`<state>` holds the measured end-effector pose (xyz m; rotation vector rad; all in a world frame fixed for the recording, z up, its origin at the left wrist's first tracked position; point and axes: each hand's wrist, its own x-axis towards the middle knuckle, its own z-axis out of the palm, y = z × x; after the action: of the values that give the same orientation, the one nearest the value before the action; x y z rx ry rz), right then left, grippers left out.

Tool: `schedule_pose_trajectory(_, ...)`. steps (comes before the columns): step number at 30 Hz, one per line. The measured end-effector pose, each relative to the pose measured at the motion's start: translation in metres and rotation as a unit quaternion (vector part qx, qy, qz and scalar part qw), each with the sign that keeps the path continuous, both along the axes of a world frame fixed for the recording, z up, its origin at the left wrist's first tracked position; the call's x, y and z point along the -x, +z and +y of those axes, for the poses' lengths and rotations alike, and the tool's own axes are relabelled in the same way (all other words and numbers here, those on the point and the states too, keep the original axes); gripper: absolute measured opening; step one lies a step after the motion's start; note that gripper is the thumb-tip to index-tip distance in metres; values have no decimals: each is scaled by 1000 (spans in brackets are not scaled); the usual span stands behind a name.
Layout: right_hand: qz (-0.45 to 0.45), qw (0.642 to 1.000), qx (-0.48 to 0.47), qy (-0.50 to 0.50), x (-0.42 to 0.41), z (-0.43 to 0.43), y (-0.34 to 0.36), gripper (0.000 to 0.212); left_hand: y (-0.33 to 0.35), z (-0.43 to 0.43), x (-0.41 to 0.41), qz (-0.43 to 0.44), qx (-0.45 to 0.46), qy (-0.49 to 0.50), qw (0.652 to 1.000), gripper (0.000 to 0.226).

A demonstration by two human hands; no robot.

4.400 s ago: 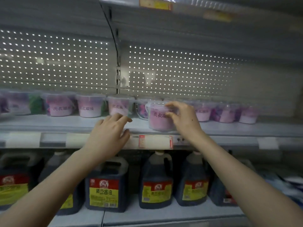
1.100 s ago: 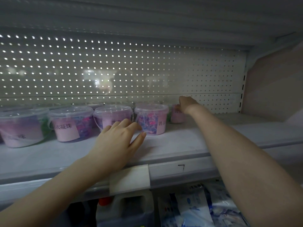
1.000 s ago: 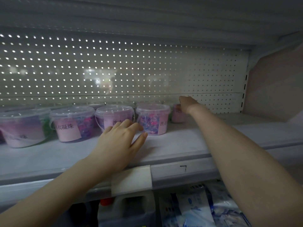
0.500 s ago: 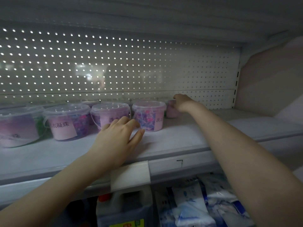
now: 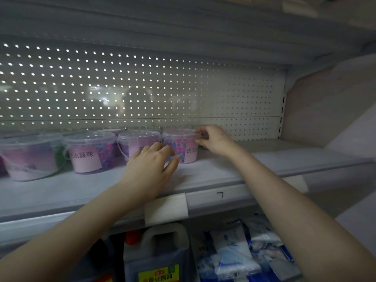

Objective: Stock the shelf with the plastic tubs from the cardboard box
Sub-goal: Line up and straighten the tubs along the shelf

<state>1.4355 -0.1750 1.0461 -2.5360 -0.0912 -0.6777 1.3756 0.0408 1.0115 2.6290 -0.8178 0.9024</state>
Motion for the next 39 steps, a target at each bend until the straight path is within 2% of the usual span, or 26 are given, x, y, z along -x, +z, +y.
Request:
schedule_pose_trajectory(4, -44, 999, -7, -22, 5, 8, -5, 36, 5, 6, 9, 4, 30, 2, 1000, 36)
schedule_pose_trajectory(7, -82, 995, 15, -58, 11, 19, -7, 35, 7, 19, 15, -11, 38, 5, 999, 45)
schedule_pose_trajectory(15, -82, 990, 13, -115, 31, 40, -10, 37, 1, 55, 32, 9, 61, 19, 998, 32)
schedule_pose_trajectory(19, -95, 991, 22, -91, 49, 54, -12, 34, -4, 79, 39, 1, 58, 37, 998, 33)
schedule_pose_trajectory(25, -118, 991, 65, -10, 84, 98, -19, 32, -13, 127, 51, -40, -9, 92, 995, 34)
schedule_pose_trajectory(31, -111, 989, 94, 19, 105, 155, -20, 33, -13, 181, 59, -40, 6, 113, 993, 34)
schedule_pose_trajectory(39, -106, 986, 116, 54, 105, 269, -24, 34, -21, 294, 71, -35, 28, 156, 987, 33)
